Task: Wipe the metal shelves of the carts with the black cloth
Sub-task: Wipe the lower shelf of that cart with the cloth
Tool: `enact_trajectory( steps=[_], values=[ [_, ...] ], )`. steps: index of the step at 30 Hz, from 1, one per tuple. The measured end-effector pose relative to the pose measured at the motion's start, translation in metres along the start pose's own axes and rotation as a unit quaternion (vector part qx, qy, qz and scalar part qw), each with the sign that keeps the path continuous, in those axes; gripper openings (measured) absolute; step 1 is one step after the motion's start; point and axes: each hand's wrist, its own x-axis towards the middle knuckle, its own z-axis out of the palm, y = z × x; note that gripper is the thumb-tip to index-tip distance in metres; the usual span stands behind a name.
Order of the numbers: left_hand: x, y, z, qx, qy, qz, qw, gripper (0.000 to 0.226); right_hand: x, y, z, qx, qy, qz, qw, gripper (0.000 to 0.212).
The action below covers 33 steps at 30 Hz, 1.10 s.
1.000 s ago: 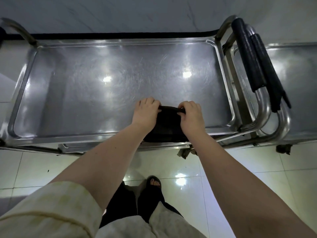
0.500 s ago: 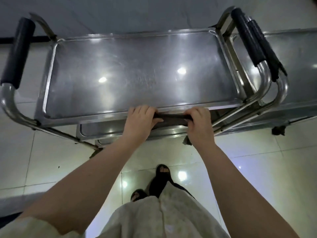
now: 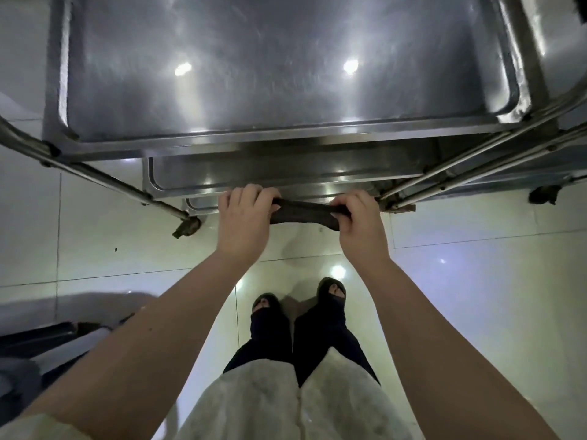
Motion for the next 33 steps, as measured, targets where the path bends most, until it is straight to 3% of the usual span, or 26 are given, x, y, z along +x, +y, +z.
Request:
enact_trajectory(
  steps=[7,12,15,18,22,25,28,33],
  values=[
    [0.031,-0.004,0.129,-0.068,0.016,-0.030,0.997,0.027,0.054,0.108,0.060,0.058,-0.018,0.031,0.998,0.020],
    [0.089,-0.019,0.215,-0.123,0.047,-0.019,0.991,0.036,0.122,0.171,0.087,0.070,0.021,-0.014,0.997,0.020],
    [0.163,-0.025,0.251,-0.092,0.061,-0.026,0.994,0.038,0.202,0.204,0.105,-0.030,0.025,-0.005,0.999,0.030],
    [0.217,-0.039,0.286,0.031,-0.038,-0.089,0.995,0.041,0.250,0.224,0.144,-0.207,-0.001,0.000,0.978,0.050],
    [0.239,-0.077,0.323,0.100,-0.030,-0.064,0.992,0.052,0.256,0.228,0.199,-0.217,-0.113,-0.052,0.968,0.063],
    [0.251,-0.095,0.332,0.069,-0.042,-0.077,0.994,0.051,0.254,0.234,0.213,-0.300,-0.104,-0.084,0.945,0.068],
    [0.260,-0.110,0.332,0.070,-0.021,-0.080,0.994,0.049,0.250,0.233,0.207,-0.306,-0.129,-0.086,0.939,0.068],
    [0.277,-0.123,0.335,0.097,-0.068,-0.087,0.989,0.057,0.246,0.240,0.208,-0.332,-0.145,-0.078,0.929,0.068]
  ],
)
